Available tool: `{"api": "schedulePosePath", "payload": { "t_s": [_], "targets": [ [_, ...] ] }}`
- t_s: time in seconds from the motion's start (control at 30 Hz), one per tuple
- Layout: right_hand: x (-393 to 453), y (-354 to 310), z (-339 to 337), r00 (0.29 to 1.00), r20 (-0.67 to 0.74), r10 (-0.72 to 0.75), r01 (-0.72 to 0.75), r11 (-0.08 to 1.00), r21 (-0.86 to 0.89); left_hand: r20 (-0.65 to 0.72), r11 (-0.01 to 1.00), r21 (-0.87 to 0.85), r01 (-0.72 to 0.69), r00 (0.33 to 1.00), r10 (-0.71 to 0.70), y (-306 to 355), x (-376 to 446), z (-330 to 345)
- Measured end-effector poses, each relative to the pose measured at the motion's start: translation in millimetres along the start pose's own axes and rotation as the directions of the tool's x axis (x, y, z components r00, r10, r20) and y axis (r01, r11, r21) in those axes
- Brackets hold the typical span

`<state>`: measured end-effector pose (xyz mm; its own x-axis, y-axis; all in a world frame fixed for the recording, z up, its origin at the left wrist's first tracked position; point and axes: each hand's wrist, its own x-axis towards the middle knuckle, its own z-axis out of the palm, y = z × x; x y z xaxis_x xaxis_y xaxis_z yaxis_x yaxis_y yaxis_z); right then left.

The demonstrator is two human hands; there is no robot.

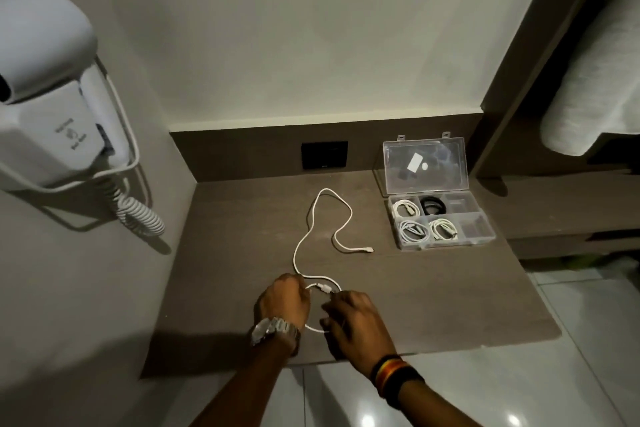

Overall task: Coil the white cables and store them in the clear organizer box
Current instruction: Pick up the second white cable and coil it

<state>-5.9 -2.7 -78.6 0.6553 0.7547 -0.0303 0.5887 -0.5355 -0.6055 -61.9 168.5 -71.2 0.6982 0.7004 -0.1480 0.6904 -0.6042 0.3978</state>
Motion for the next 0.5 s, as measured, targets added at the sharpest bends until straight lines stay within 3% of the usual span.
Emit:
{"api": "schedulePosePath", "payload": {
  "t_s": [0.03,0.1,0.13,0.2,0.27,0.37,0.5],
  "targets": [
    [0,0,-3,0.999,0.009,-0.054,0.054,0.998,-0.036,0.046,0.969,-0.218,0.115,0.993,-0.107,4,2,-6],
    [6,-2,-14,0.985,0.042,-0.167,0.17,0.98,-0.101,0.173,0.753,-0.592,0.287,0.958,-0.23,13,7,-19],
    [10,-4,-22,0.98,0.057,-0.193,0.198,0.975,-0.101,0.203,0.652,-0.688,0.32,0.946,-0.251,17,11,-27],
    [18,-9,-45,0.981,0.062,-0.186,0.189,0.981,-0.039,0.192,0.547,-0.781,0.302,0.949,-0.25,22,16,-48],
    [27,-12,-70,0.987,0.015,-0.163,0.162,0.985,0.059,0.157,0.533,-0.815,0.227,0.972,-0.175,29,16,-72],
    [48,-18,-119,0.981,-0.109,-0.16,0.175,0.973,0.149,0.095,0.642,-0.762,0.083,0.995,-0.016,46,11,-101],
    [79,-30,-178,0.957,-0.234,-0.172,0.214,0.963,0.165,0.063,0.703,-0.702,-0.113,0.974,0.219,86,0,-126]
  ]
}}
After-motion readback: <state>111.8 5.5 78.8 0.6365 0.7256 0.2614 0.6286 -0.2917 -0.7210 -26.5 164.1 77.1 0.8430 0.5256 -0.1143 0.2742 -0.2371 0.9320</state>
